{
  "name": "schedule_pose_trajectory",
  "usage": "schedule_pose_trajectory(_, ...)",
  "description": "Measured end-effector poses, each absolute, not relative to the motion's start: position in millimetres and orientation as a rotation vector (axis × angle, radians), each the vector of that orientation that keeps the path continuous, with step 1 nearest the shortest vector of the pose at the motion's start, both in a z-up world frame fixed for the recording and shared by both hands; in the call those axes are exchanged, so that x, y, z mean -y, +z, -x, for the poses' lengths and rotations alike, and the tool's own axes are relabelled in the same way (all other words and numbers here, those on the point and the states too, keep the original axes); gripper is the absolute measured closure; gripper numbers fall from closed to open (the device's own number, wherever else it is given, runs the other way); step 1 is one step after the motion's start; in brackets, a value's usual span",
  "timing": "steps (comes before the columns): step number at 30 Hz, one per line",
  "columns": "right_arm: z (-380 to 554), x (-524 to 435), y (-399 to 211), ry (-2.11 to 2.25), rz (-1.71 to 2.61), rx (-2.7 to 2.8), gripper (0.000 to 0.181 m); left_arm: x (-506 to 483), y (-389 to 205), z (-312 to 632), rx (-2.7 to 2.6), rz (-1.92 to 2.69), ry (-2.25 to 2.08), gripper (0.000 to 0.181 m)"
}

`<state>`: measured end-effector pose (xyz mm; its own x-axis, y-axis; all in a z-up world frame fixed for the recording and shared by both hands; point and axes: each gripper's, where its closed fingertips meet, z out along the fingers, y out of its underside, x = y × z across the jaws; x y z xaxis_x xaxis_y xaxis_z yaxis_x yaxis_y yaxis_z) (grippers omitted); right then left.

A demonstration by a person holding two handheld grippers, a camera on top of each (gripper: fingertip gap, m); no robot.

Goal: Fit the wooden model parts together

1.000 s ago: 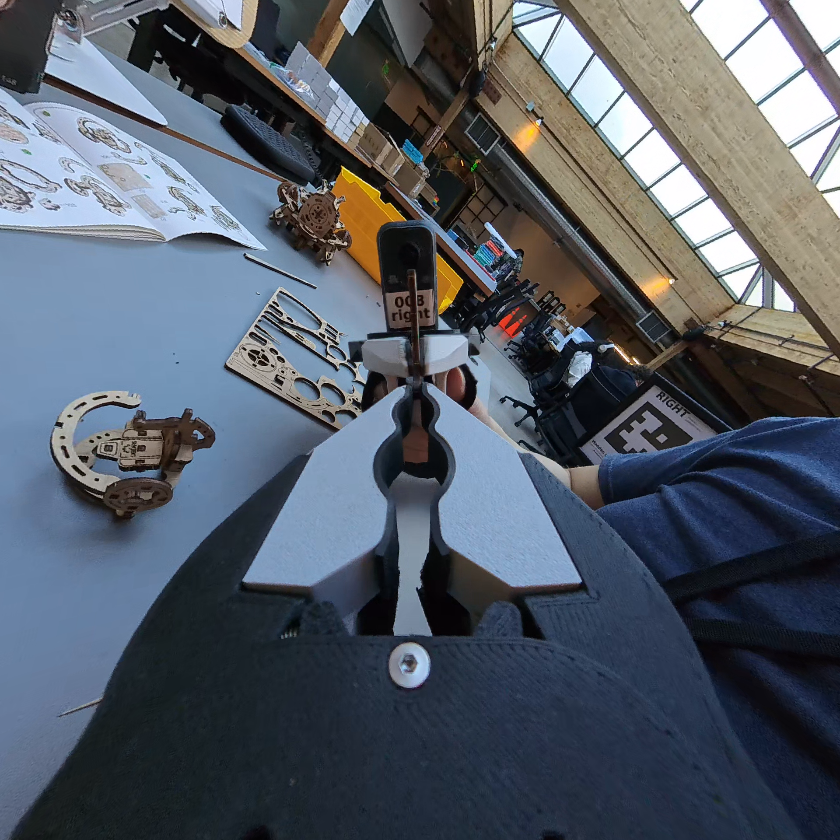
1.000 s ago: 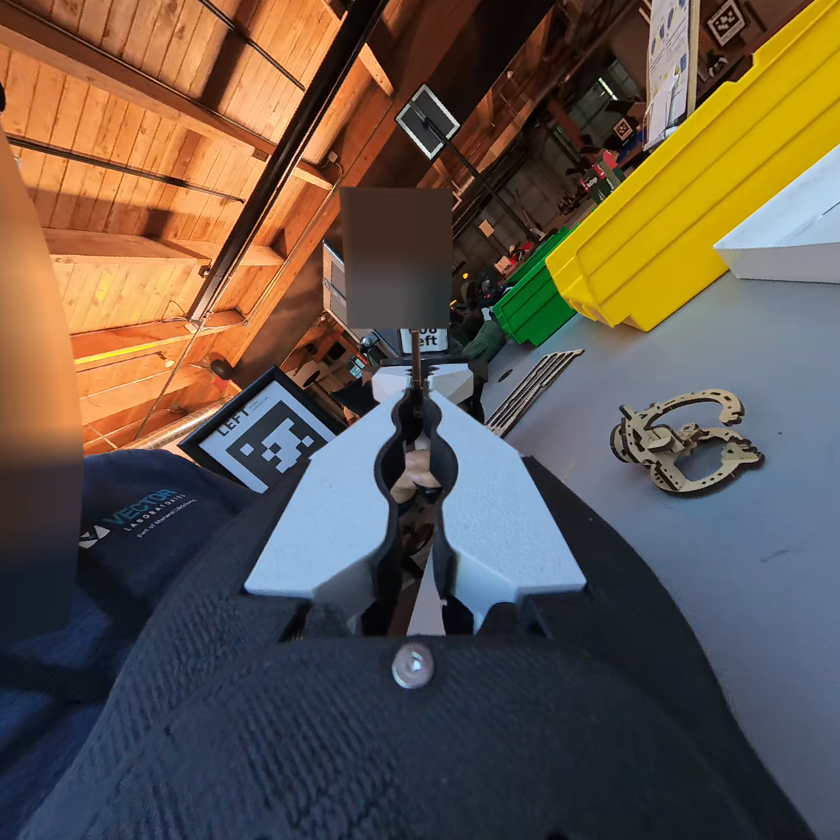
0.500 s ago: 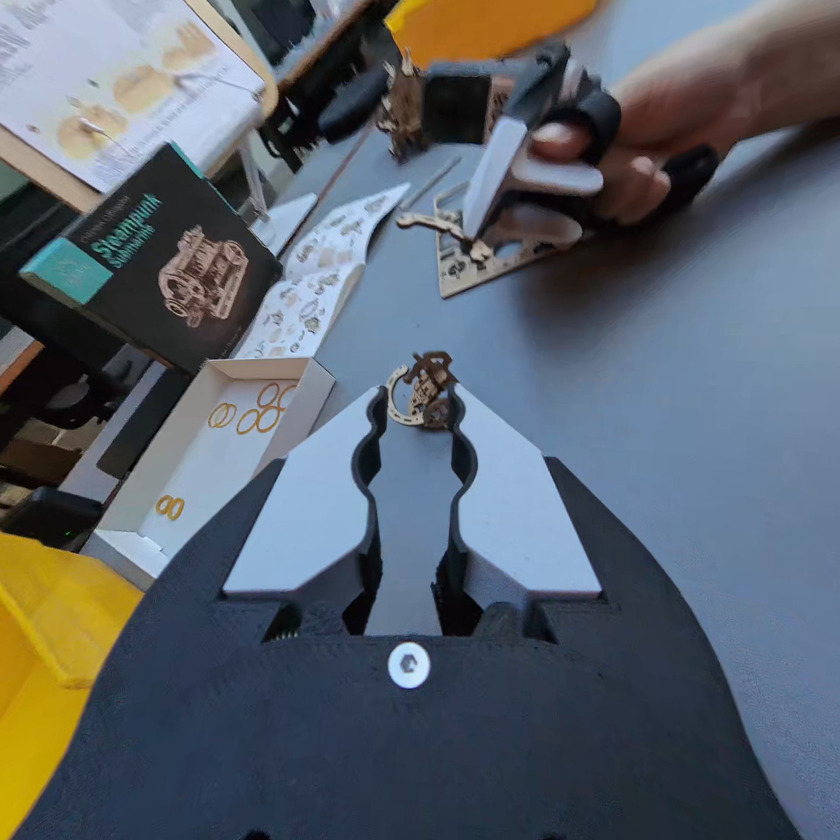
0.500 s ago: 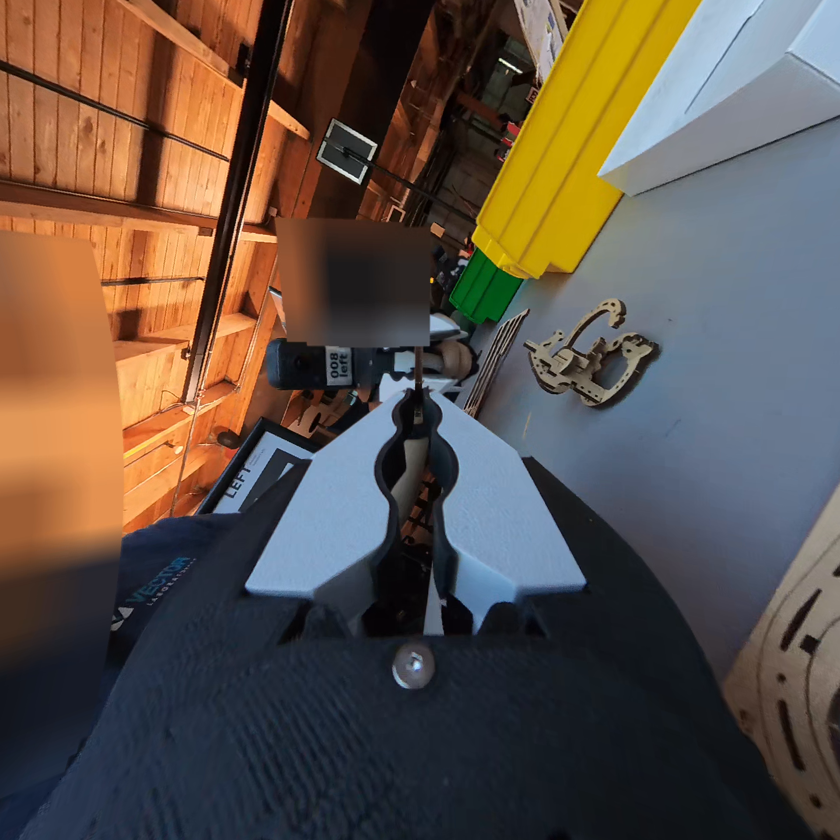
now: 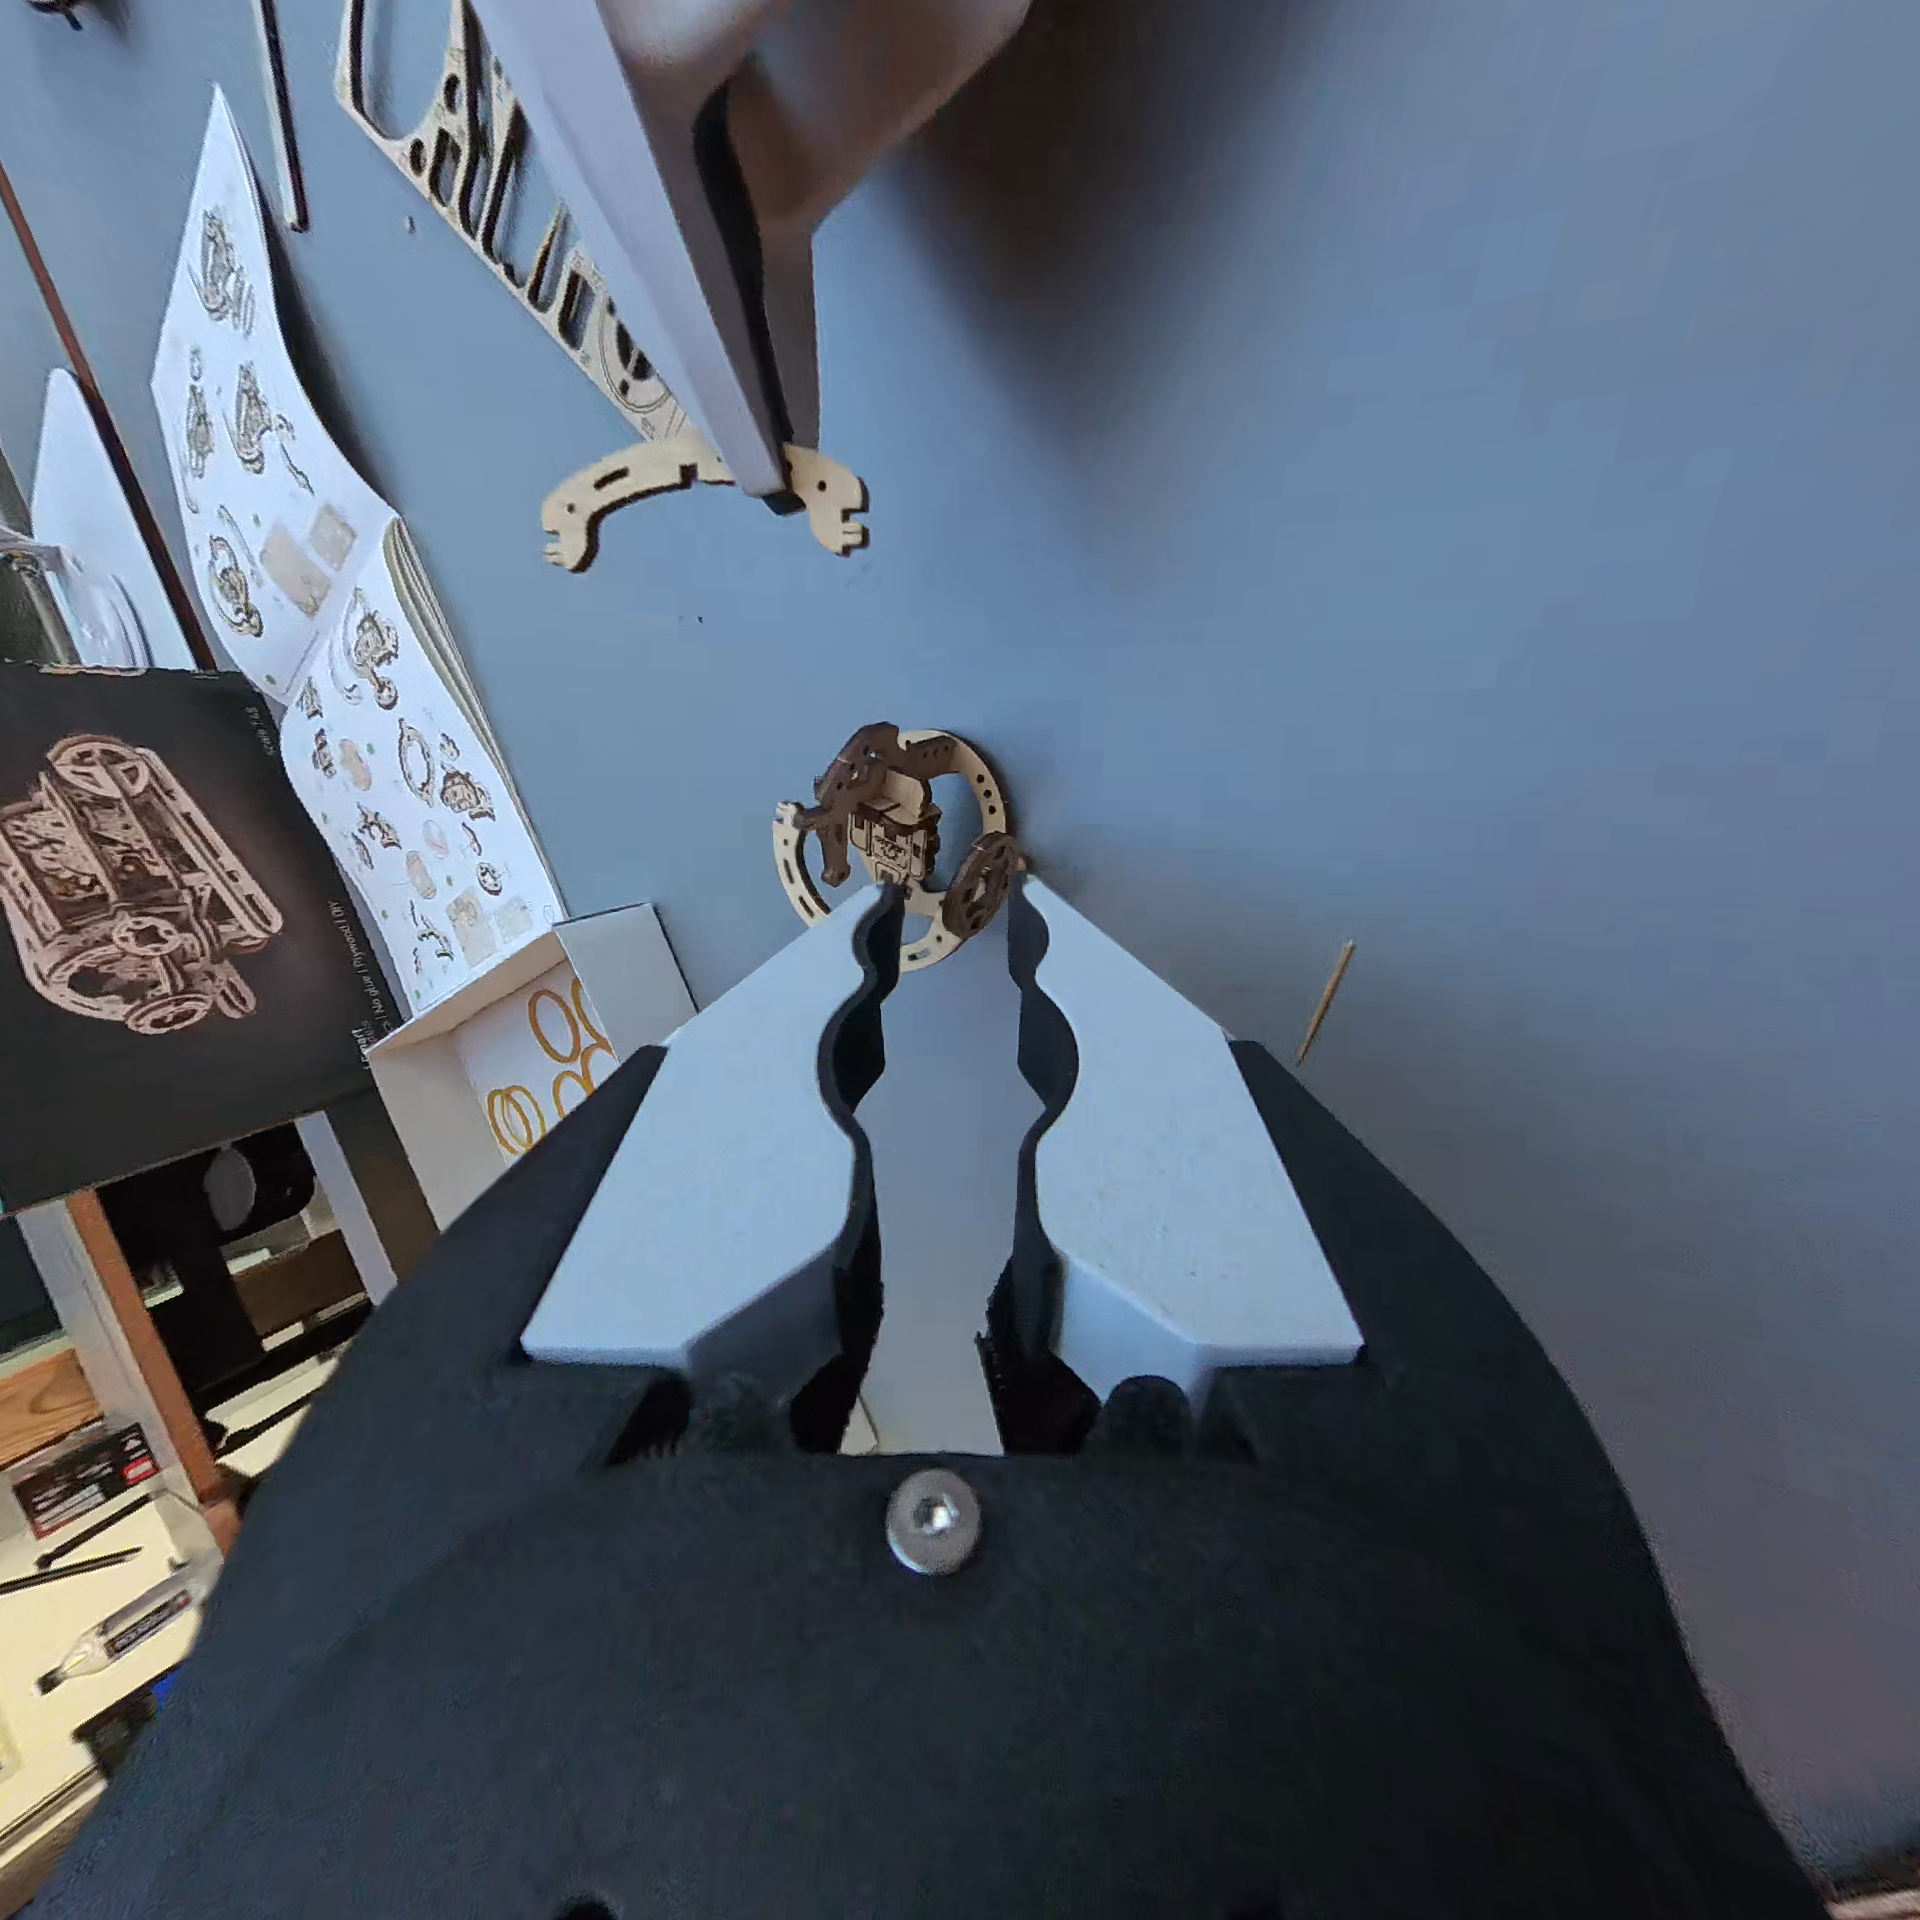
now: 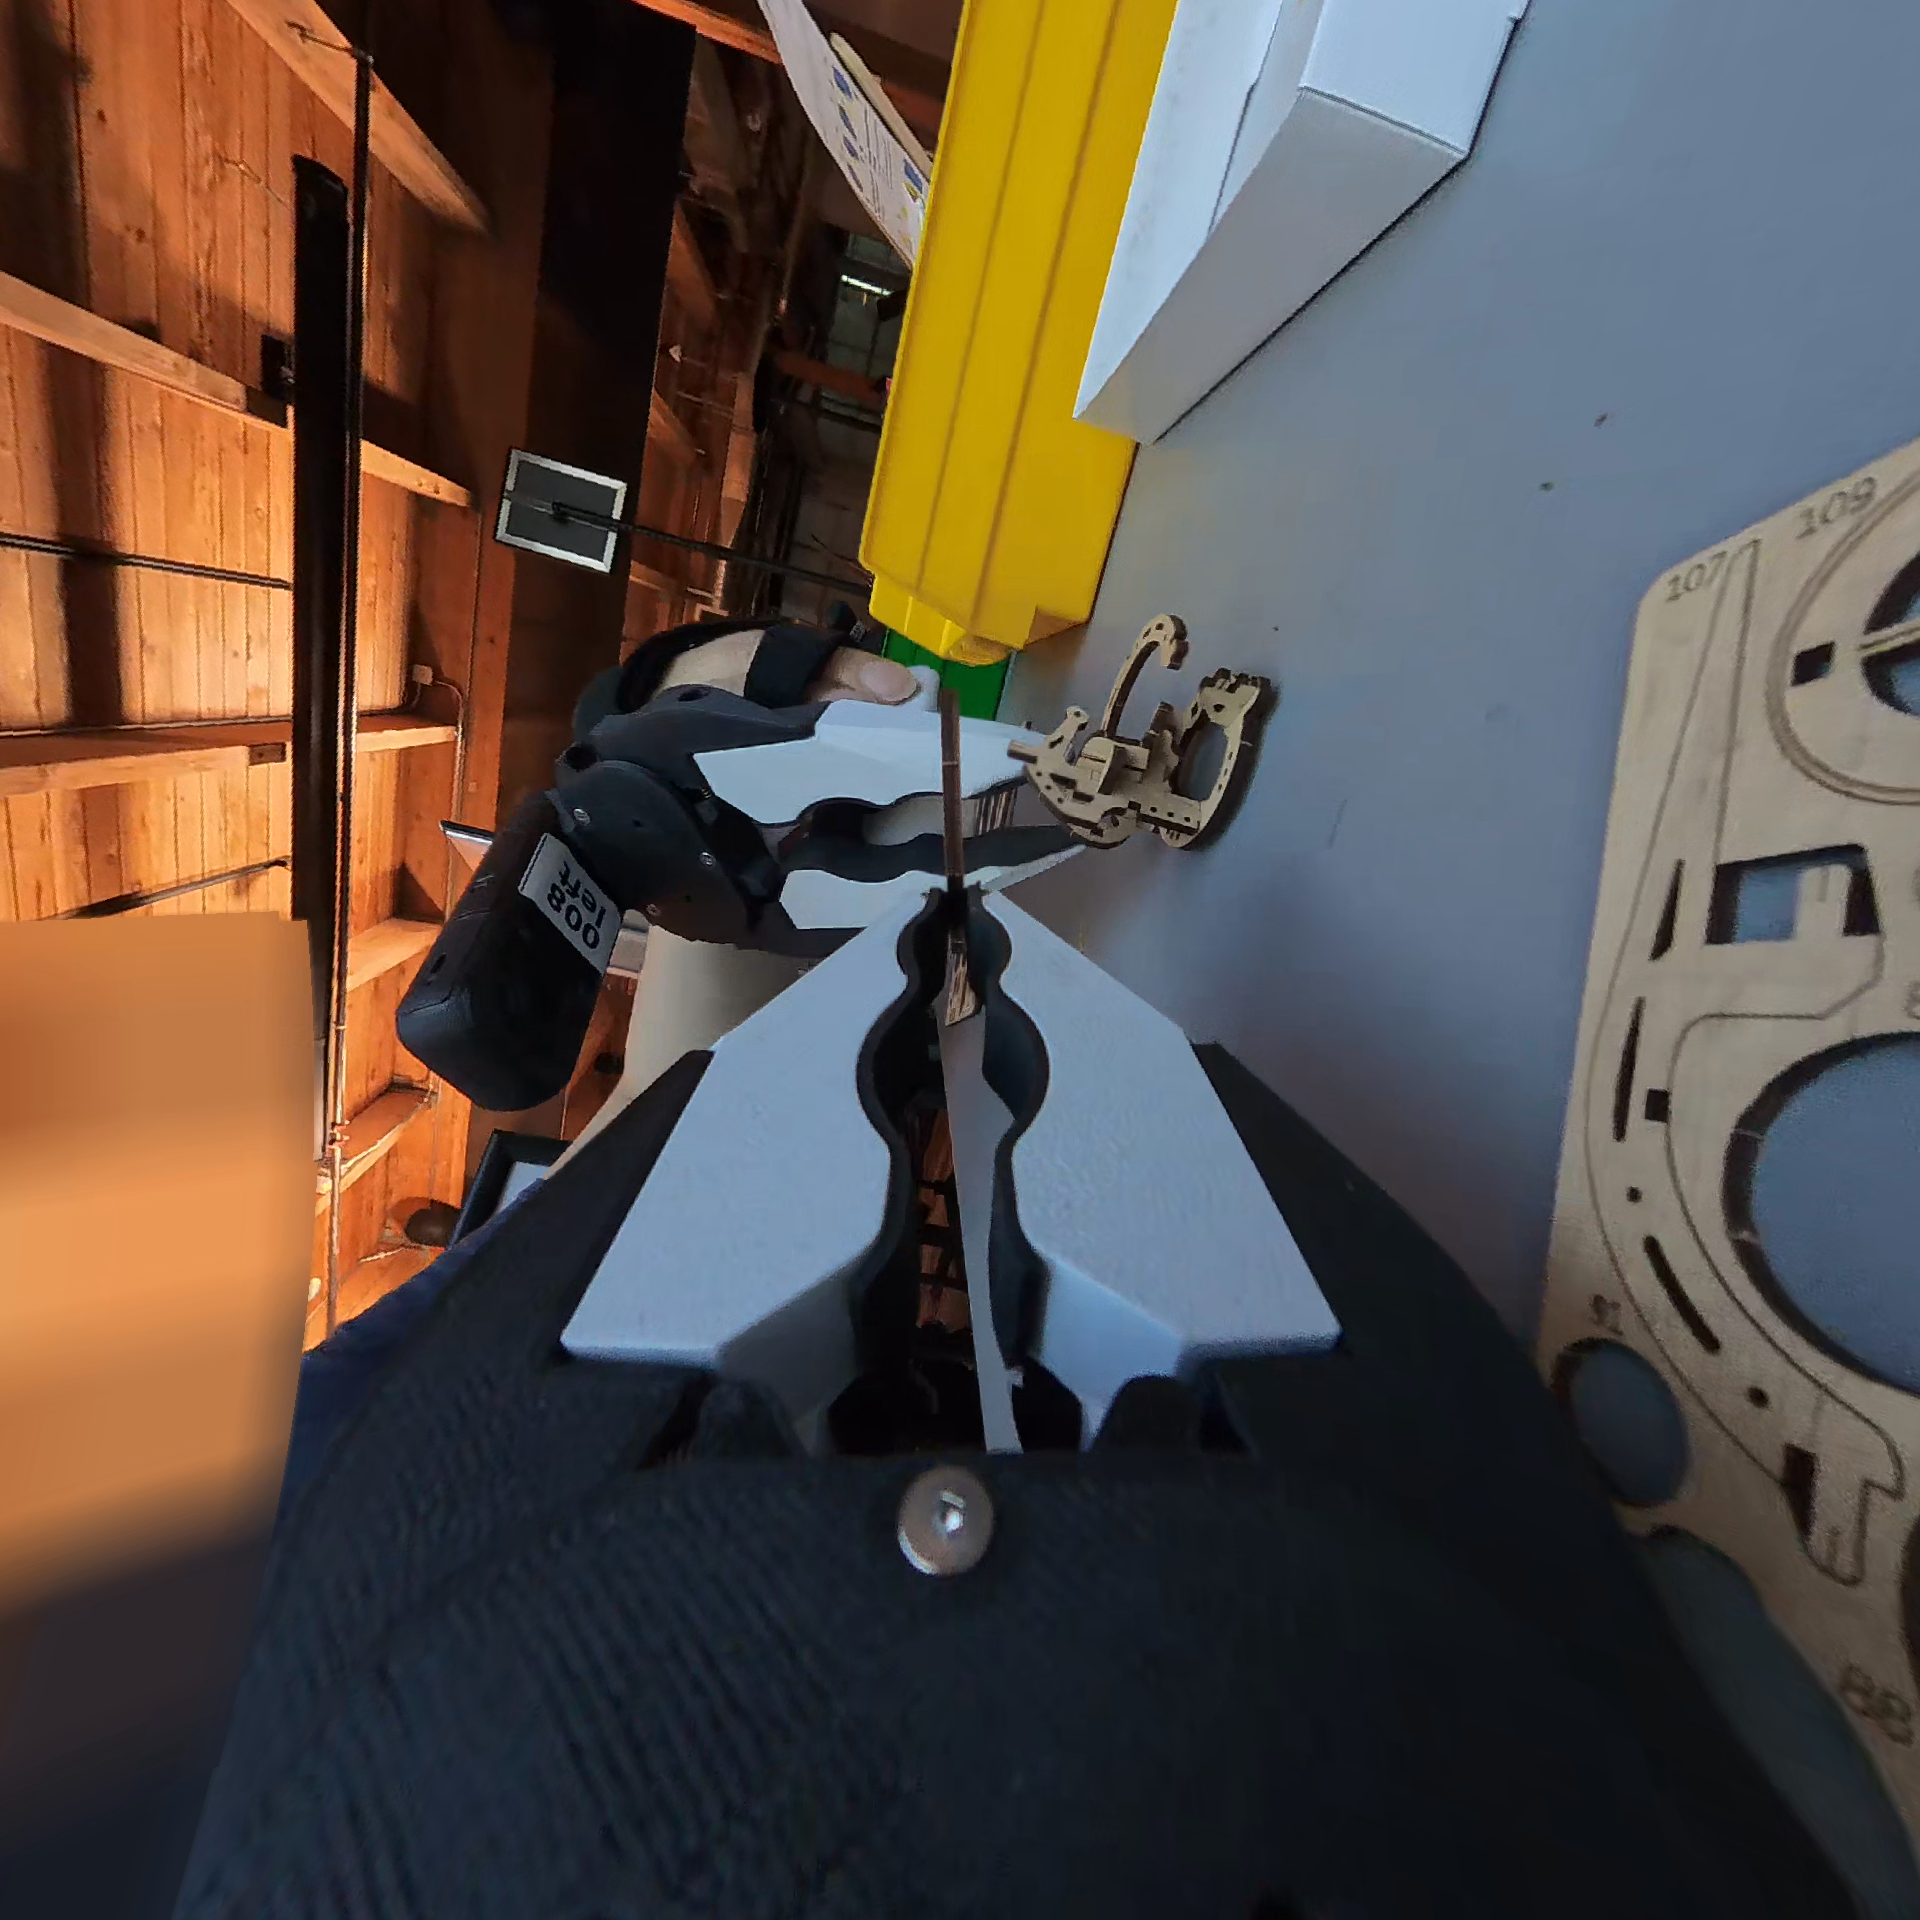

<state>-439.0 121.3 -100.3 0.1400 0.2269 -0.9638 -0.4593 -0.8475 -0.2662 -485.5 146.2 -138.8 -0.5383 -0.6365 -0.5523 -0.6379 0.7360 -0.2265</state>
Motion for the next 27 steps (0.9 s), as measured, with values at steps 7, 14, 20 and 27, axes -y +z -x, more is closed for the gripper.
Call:
schedule_pose_trajectory(7, 435.3, -119.9, -103.8, 1.801, 1.900, -0.251, 0.180, -145.8, -142.9, 485.5, -2.397, 0.919, 0.025, 0.174)
schedule_pose_trajectory(14, 435.8, -118.3, -104.4, 1.801, 1.908, -0.238, 0.181, -140.6, -143.1, 481.3, -2.400, 0.993, -0.018, 0.180)
schedule_pose_trajectory(20, 432.3, -124.1, -102.7, 1.802, 1.902, -0.273, 0.180, -112.9, -124.7, 462.7, -2.207, 1.186, -0.290, 0.180)
schedule_pose_trajectory(27, 433.1, -119.5, -96.5, 1.937, 1.906, -0.335, 0.181, -99.0, -104.5, 451.2, -2.054, 1.326, -0.475, 0.181)
